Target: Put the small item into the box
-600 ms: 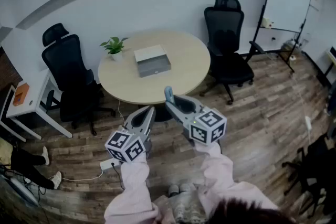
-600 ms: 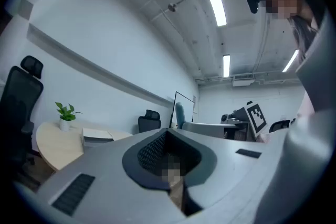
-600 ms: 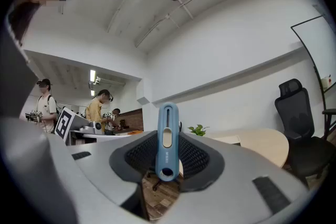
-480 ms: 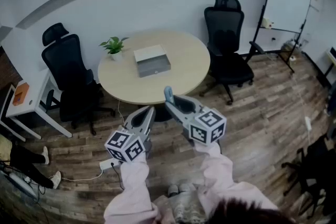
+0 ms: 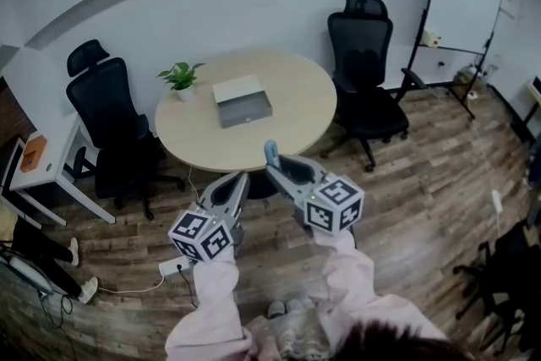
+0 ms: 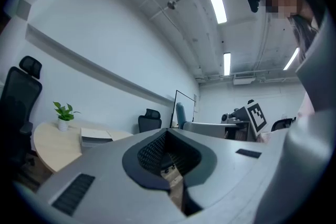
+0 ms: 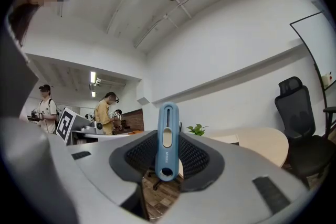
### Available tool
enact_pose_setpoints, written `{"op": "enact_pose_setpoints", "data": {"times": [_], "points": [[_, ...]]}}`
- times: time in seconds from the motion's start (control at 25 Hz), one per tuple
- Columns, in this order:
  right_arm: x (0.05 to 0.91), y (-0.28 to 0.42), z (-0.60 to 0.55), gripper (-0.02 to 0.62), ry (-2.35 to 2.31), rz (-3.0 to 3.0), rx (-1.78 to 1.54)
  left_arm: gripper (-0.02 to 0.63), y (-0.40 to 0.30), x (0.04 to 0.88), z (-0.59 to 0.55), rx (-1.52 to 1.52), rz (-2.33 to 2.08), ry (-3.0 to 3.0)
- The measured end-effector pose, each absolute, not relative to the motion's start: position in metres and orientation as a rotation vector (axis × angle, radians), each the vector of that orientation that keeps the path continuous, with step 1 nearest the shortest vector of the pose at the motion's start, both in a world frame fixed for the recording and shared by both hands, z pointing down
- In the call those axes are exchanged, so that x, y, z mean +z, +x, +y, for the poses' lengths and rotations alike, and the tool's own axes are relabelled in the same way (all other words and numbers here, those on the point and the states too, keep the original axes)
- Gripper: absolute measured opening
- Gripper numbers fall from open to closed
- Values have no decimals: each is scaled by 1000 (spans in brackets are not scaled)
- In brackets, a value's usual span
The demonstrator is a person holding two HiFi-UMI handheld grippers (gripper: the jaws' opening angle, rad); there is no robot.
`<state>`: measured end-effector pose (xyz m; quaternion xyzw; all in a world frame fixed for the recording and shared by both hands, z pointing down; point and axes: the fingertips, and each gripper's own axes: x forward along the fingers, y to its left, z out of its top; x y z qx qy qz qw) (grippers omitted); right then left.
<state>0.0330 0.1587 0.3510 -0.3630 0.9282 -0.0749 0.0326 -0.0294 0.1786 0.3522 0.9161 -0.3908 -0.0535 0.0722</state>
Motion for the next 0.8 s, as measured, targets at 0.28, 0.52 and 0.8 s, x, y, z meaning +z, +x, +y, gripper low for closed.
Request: {"op": "enact_pose_setpoints", "data": {"times": [0.28, 0.52, 0.8], "points": [[365, 42, 153, 137, -1097, 2865, -280, 9, -20, 364, 179, -142, -1193, 2719], [375, 38, 148, 137, -1072, 2893, -307, 9, -23, 374, 176, -141, -1221, 2680], [380, 39, 131, 138, -1062, 2884, -334, 8, -20, 382, 160, -126, -1209, 2676]]}}
